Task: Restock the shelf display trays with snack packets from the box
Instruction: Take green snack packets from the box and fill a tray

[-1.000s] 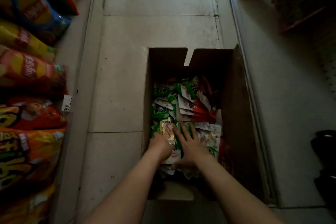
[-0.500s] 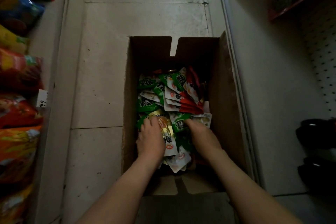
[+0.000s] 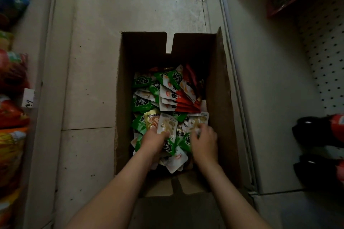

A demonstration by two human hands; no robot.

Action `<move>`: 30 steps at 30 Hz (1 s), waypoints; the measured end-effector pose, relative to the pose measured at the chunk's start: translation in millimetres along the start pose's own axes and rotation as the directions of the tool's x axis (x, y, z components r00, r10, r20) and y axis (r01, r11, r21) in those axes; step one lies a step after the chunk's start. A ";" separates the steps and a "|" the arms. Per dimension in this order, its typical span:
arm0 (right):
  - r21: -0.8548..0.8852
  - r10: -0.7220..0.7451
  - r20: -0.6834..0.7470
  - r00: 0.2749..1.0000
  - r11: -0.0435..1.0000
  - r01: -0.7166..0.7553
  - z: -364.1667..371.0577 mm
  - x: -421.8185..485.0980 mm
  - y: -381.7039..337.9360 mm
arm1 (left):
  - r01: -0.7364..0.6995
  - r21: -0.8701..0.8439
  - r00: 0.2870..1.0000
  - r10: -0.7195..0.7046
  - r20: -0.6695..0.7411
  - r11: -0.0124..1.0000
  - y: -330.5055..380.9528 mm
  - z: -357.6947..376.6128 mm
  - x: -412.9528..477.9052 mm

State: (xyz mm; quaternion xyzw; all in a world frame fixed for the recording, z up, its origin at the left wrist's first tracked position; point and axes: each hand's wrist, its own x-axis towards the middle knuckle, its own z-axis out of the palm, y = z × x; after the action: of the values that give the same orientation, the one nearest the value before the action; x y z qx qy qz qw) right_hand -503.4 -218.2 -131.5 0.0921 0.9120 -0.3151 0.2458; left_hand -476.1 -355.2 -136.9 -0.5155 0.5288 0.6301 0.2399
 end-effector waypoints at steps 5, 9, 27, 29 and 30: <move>0.089 0.344 0.063 0.937 0.933 -0.349 11.9 27.0 0.7 | -0.026 0.151 0.987 0.049 -0.153 0.988 -9.4 -19.5 8.2; 0.201 0.328 -0.002 0.945 0.926 -0.321 16.2 25.4 4.6 | -0.009 0.294 0.962 0.089 -0.260 0.956 -4.9 -26.0 9.7; 0.649 0.446 0.457 0.770 0.424 -0.631 51.7 6.4 -19.4 | -0.028 0.185 0.953 0.082 -0.291 0.982 -9.0 -21.3 1.2; 0.543 0.457 0.429 0.779 0.559 -0.627 64.2 12.6 -22.7 | -0.011 0.129 0.969 0.043 -0.242 0.992 -11.0 -20.2 4.1; 0.499 0.469 0.407 0.784 0.605 -0.621 66.4 15.5 -25.3 | -0.001 0.092 0.976 0.021 -0.217 0.996 -12.5 -20.5 6.8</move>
State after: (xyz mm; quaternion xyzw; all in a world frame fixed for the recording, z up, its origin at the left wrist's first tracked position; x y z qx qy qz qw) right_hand -499.1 -279.1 -171.2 0.4034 0.6513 -0.5086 0.3929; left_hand -459.8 -371.5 -146.4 -0.5669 0.5830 0.5464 0.2003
